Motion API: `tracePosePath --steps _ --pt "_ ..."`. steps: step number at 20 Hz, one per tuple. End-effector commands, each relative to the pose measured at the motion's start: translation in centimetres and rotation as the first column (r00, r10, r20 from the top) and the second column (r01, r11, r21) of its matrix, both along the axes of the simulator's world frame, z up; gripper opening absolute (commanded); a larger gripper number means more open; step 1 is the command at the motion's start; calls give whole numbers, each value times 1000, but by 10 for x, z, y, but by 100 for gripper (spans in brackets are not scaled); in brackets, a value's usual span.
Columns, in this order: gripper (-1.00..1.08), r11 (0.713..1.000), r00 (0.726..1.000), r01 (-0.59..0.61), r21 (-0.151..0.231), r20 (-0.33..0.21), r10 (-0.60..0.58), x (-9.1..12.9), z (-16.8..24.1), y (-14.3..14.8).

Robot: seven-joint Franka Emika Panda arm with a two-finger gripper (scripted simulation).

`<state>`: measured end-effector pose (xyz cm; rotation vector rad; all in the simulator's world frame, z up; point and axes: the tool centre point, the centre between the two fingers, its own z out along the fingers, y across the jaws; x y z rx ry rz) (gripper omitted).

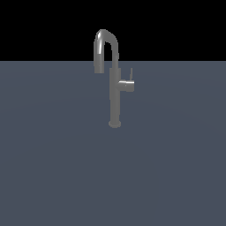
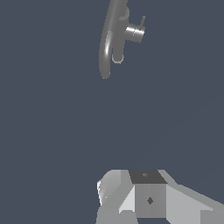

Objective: Turn on the faucet by rotating a designated handle.

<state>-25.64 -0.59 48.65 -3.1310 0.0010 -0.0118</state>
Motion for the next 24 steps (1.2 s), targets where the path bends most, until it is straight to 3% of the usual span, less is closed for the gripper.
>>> tracePosePath --steps 1,6,12,19,24 --pt "-100 1000 1000 0 0 0 0 0 0 0" --pt "-100 1000 1000 10 10 -8 -10 3 0 1" --pt "-100 998 998 50 47 -40 -48 16 0 3" --pt "-100 983 986 139 122 -114 -126 45 -1 7" --pt "-100 954 962 232 190 -193 -196 73 -4 8"
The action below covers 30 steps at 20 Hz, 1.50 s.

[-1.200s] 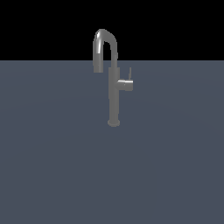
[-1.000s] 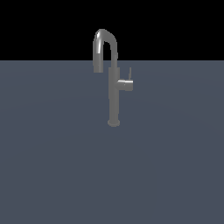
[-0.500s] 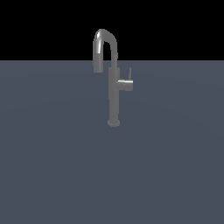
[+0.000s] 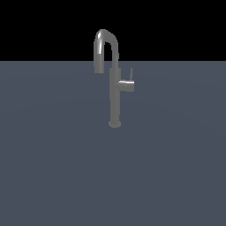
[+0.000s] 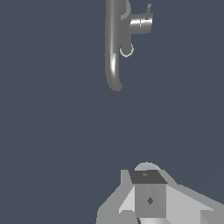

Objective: Turn on the faucet by rotating a designated handle.

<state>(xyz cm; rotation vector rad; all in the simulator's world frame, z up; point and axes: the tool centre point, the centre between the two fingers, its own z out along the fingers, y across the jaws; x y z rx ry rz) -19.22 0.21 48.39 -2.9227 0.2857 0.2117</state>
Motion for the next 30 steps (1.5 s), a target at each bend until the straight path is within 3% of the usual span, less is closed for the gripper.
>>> tracePosePath --steps 1,8,15,22,30 --pt "-100 998 998 45 42 -36 -44 15 -2 0" --pt "-100 971 976 182 156 -149 -159 58 -10 -2" --pt "-100 908 925 331 255 -278 -259 101 -23 -10" --pt "-100 807 843 488 333 -421 -335 143 -43 -22" --pt "-100 651 717 656 382 -584 -380 186 -75 -39"
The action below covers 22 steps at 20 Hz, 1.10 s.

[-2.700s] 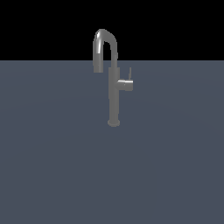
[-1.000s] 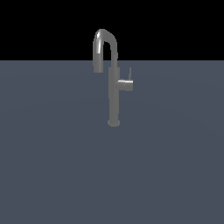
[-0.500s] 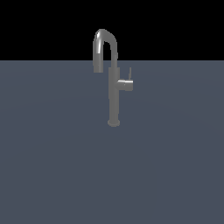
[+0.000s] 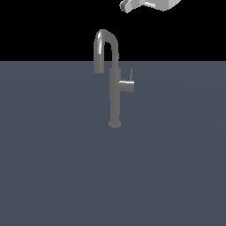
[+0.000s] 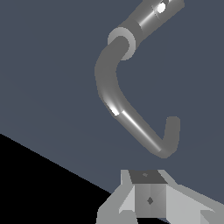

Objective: Turn on the faucet by rotating a designated handle.

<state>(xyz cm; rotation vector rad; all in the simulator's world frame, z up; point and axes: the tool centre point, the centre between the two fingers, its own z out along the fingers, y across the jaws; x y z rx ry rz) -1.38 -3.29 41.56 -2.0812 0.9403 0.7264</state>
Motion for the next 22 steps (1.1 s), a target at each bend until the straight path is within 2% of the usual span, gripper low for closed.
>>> tracePosePath --steps 1,6,10,16,22 --pt "-100 997 998 54 53 -42 -52 13 -11 -6" --pt "-100 974 980 168 151 -136 -148 36 -36 -17" --pt "-100 938 951 266 221 -220 -218 52 -58 -26" --pt "-100 853 883 420 309 -357 -305 73 -98 -37" --pt "-100 759 807 544 358 -473 -355 85 -133 -44"
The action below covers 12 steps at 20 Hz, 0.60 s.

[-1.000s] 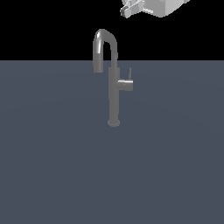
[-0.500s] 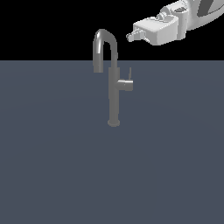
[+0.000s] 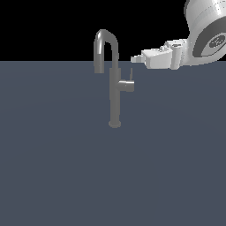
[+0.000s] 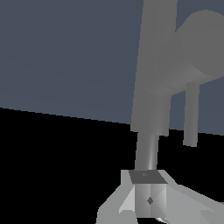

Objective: Turn on the faucet by rotating a designated handle.

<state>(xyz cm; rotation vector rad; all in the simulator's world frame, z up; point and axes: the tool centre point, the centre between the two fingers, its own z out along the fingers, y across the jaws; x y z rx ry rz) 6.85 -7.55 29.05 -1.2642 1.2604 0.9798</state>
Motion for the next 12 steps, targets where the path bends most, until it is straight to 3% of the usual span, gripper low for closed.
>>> tracePosePath --steps 1,6,12 --pt "-100 998 999 44 42 -34 -42 4 -13 -2" --pt "-100 990 992 105 97 -84 -97 9 -32 -3" --pt "-100 982 986 138 125 -111 -124 11 -42 -3"
